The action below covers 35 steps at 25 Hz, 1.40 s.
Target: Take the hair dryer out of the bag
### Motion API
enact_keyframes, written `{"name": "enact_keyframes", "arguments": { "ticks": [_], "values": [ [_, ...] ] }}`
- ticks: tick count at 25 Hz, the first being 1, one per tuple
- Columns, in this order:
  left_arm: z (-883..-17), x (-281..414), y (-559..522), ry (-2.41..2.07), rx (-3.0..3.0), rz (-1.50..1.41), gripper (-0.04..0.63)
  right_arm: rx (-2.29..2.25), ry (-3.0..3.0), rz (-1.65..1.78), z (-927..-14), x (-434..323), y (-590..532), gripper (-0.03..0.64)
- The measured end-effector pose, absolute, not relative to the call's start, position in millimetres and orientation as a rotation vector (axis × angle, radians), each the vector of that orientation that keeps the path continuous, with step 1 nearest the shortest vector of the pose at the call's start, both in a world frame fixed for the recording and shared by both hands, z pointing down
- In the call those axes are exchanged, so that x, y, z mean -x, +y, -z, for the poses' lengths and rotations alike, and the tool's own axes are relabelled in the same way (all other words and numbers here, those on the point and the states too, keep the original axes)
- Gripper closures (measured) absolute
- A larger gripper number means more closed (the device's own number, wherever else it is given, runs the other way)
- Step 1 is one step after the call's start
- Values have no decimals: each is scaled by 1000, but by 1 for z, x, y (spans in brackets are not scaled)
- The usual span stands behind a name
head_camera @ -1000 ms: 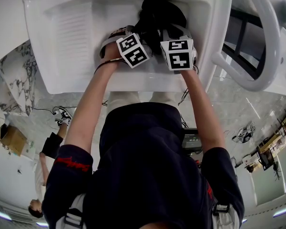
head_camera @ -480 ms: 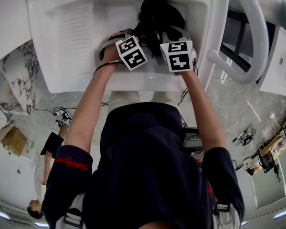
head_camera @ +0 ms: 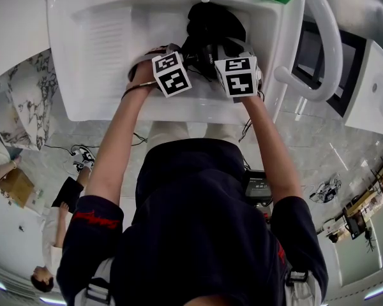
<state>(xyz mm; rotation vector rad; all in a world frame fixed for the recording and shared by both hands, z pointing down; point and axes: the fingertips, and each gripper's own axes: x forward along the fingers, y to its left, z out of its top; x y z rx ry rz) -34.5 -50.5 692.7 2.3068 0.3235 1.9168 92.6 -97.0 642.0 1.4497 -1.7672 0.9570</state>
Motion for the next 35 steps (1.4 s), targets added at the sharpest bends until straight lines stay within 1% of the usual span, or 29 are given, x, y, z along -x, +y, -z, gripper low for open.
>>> {"name": "enact_keyframes", "arguments": {
  "ticks": [16,22,35],
  "values": [
    [-672,39,-31,546,-2352,-1847,390,-1455,-1734,-916,-640,-103,-95,554],
    [-662,36,-26,607,-2396,-1767,391,-1464,-1719,-926,-639,-109,-93,554],
    [-646,39,-34,509,-2446,-1689,390,-1476,-1703,-963,-638,-107,-88,554]
  ]
}}
